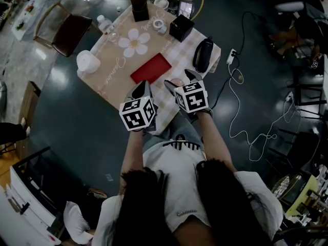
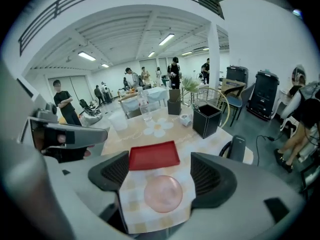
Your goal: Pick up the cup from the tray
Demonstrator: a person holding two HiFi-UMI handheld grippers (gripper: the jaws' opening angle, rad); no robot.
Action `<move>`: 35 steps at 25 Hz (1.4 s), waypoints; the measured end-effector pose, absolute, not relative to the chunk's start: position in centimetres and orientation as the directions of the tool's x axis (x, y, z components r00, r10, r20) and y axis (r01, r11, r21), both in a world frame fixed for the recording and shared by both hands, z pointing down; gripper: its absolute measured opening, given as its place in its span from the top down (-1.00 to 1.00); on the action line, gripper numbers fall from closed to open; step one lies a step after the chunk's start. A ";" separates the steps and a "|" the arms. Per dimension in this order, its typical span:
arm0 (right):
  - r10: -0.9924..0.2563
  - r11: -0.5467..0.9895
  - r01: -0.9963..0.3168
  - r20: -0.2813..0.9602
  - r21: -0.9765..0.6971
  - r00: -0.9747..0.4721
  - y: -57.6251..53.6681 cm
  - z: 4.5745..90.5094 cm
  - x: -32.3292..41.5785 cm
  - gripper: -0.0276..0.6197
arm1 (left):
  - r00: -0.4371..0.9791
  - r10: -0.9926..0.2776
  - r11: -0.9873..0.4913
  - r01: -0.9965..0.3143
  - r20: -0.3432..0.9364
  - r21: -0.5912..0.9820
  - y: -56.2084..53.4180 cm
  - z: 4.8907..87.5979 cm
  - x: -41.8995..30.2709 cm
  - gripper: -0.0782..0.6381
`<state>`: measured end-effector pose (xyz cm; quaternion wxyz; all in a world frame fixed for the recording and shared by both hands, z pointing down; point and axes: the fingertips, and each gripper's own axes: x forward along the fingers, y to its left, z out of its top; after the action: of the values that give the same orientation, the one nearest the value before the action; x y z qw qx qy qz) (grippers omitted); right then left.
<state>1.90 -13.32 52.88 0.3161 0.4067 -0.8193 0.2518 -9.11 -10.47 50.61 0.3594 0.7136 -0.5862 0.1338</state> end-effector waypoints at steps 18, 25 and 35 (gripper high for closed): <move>-0.624 0.552 -0.824 0.591 -0.129 -0.510 -11.2 47.4 -0.9 0.89 | 0.291 -0.785 -0.111 -0.934 0.547 0.339 -8.8 48.0 -8.8 0.77; -0.642 0.550 -0.826 0.570 -0.125 -0.513 -10.4 46.4 -1.6 0.90 | 0.297 -0.794 -0.129 -0.935 0.531 0.330 -8.0 47.0 -8.7 0.77; -0.650 0.557 -0.826 0.572 -0.090 -0.500 -9.4 46.2 -1.6 0.90 | 0.299 -0.798 -0.142 -0.937 0.524 0.318 -7.1 46.6 -8.4 0.77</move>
<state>-1.57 -9.45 46.16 0.2455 0.4353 -0.8474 0.1795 -8.39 -7.11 46.58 0.3027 0.7469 -0.5807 0.1153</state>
